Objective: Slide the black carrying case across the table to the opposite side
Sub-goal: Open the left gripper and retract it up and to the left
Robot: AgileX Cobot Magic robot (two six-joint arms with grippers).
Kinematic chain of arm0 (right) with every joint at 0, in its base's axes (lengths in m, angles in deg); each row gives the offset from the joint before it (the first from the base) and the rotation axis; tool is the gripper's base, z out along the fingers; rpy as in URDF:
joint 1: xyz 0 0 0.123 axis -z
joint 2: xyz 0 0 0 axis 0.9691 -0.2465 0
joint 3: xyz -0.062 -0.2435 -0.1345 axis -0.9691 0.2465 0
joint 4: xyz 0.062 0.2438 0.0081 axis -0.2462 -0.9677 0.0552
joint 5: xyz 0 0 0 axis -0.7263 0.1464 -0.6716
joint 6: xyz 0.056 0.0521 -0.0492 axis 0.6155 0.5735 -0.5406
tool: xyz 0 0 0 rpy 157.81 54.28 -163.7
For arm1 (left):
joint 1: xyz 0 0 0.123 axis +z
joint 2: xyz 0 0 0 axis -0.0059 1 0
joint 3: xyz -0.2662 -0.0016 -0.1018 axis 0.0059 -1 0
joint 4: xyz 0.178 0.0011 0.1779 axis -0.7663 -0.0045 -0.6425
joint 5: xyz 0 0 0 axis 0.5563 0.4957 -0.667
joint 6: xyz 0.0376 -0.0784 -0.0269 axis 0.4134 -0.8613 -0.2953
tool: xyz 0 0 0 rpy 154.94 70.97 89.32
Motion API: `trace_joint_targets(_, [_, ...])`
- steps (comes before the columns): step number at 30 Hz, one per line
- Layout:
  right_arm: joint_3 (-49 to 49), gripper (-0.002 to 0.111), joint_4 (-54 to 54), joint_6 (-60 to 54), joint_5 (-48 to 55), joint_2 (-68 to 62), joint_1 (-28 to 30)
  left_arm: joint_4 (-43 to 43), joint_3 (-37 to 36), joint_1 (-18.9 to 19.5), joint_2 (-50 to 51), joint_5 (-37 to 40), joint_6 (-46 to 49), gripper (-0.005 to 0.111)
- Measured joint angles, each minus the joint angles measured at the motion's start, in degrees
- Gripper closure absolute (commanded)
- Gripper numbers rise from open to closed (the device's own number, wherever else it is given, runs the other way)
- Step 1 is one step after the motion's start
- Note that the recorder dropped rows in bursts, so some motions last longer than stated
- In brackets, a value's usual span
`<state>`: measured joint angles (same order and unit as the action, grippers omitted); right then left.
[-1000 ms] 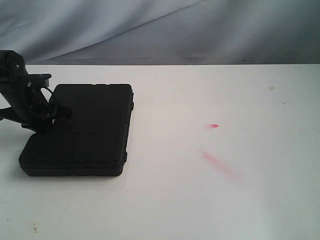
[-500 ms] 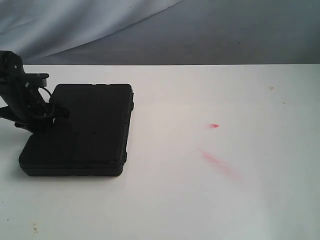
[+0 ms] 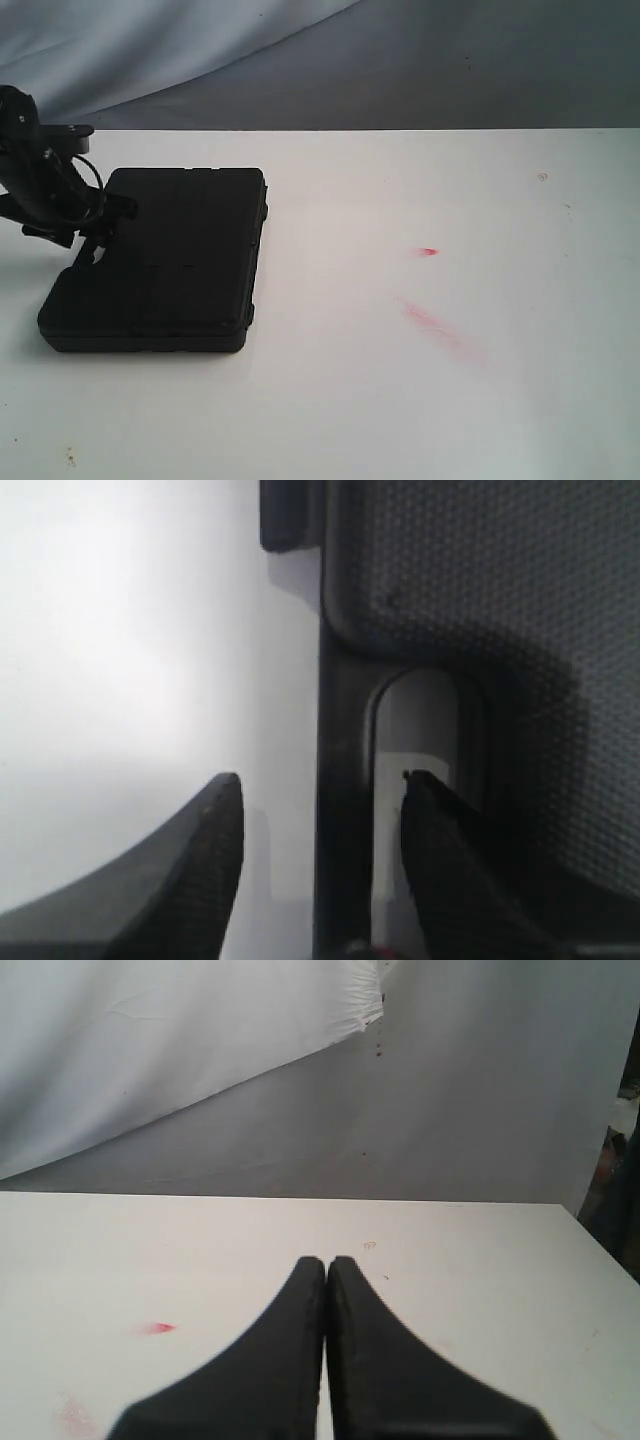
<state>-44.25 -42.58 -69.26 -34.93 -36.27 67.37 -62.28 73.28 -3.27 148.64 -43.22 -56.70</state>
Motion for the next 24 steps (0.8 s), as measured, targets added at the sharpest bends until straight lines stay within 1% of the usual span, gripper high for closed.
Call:
trace_joint_targets(4, [0.0,0.108,0.0,0.0,0.0,0.0,0.0,0.4,-1.6,-0.7,-2.5,-1.2,0.0,0.059])
trace_joint_targets(7, [0.0,0.108,0.0,0.0,0.0,0.0,0.0,0.6,-4.8,-0.7,-6.3,-3.3,0.0,0.062])
trace_joint_targets(9, [0.0,0.108,0.0,0.0,0.0,0.0,0.0,0.6,-7.7,-0.7,-9.3,-5.5,0.0,0.067])
trace_joint_targets(11, [0.0,0.108,0.0,0.0,0.0,0.0,0.0,0.9,-11.4,-0.7,-13.3,-8.6,0.0,0.075])
trace_joint_targets(17, [0.0,0.108,0.0,0.0,0.0,0.0,0.0,1.3,-22.5,-0.7,-25.4,-17.0,-0.3,0.107])
trace_joint_targets(24, [0.0,0.108,0.0,0.0,0.0,0.0,0.0,1.5,-33.8,-0.7,-40.6,-25.2,-1.2,0.107])
